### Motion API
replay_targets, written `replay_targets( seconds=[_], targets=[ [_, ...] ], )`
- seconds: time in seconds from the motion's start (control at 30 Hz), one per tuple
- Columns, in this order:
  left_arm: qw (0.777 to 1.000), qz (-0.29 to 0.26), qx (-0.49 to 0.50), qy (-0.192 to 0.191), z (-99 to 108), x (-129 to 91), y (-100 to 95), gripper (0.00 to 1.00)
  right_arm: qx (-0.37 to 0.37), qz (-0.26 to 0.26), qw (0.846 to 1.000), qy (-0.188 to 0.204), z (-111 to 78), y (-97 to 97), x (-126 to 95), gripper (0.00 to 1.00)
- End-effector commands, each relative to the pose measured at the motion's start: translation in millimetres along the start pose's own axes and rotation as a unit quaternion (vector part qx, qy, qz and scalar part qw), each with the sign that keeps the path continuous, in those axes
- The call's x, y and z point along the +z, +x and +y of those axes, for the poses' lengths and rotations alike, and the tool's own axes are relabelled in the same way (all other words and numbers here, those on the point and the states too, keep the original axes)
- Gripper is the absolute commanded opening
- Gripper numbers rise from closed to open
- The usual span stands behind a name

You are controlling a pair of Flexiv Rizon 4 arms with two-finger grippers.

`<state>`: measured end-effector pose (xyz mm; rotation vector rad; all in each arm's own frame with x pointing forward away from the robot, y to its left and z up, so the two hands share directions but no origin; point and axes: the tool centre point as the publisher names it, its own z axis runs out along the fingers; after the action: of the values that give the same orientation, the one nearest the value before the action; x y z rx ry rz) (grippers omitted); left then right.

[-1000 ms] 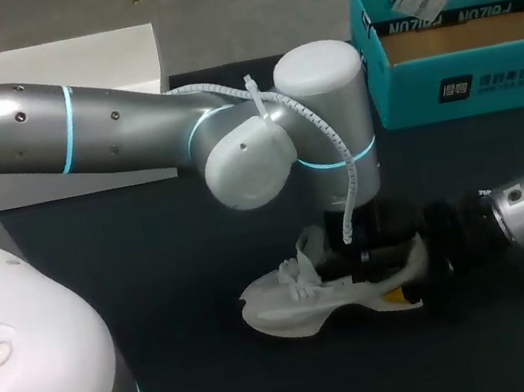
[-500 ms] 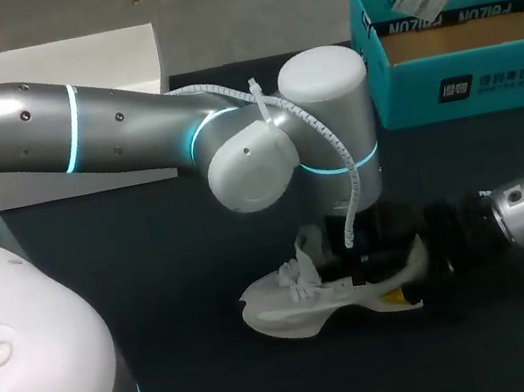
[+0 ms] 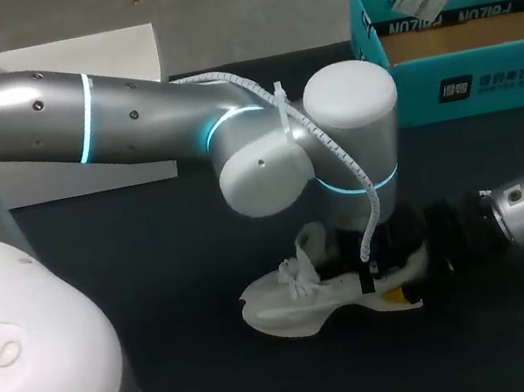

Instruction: Take the shoe out of the shoebox, open the shoe tongue, remove and reinsert the insole, then place the shoe into the shoebox

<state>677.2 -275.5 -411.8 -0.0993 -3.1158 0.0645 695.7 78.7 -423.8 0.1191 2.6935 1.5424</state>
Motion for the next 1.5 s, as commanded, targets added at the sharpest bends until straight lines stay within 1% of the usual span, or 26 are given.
replay_targets(
  seconds=[0.03,0.2,0.33,0.43,0.57,0.77,1.0,1.17,1.27,1.33,1.5],
  targets=[
    [0.999,-0.049,-0.021,0.011,0.1,42.0,4.6,0.00,0.001,-0.001,1.000,0.001,-5.3,-1.6,6.4,0.00],
    [0.994,-0.087,-0.055,0.026,6.2,26.7,8.3,0.00,0.001,-0.001,1.000,0.001,-5.3,-1.6,6.4,0.00],
    [0.990,-0.101,-0.083,0.044,14.7,11.0,8.9,0.00,0.001,-0.001,1.000,0.001,-5.3,-1.6,6.4,0.00],
    [0.989,-0.103,-0.094,0.050,20.4,-0.6,7.3,0.00,0.001,-0.001,1.000,0.001,-5.3,-1.6,6.4,0.00],
    [0.988,-0.102,-0.101,0.061,26.0,-16.3,3.9,0.00,0.001,-0.001,1.000,0.001,-5.3,-1.6,6.4,0.00],
    [0.985,-0.088,-0.111,0.101,30.5,-30.5,0.1,0.00,0.001,-0.001,1.000,0.001,-5.3,-1.6,6.4,0.00],
    [0.979,-0.057,-0.122,0.154,36.1,-47.4,-0.1,0.00,0.001,-0.001,1.000,0.001,-5.3,-1.6,6.4,0.00],
    [0.976,-0.023,-0.115,0.182,35.7,-61.1,2.6,0.00,0.001,-0.001,1.000,0.001,-5.3,-1.6,6.4,0.00],
    [0.974,-0.022,-0.100,0.201,32.0,-73.8,5.8,0.00,0.001,-0.001,1.000,0.001,-5.3,-1.6,6.4,0.00],
    [0.974,-0.023,-0.092,0.205,26.8,-81.7,7.4,0.00,0.001,-0.001,1.000,0.001,-5.3,-1.6,6.4,0.00],
    [0.971,-0.031,-0.078,0.222,15.0,-90.5,5.1,0.00,0.001,-0.001,1.000,0.001,-5.3,-1.6,6.4,0.00]
  ],
)
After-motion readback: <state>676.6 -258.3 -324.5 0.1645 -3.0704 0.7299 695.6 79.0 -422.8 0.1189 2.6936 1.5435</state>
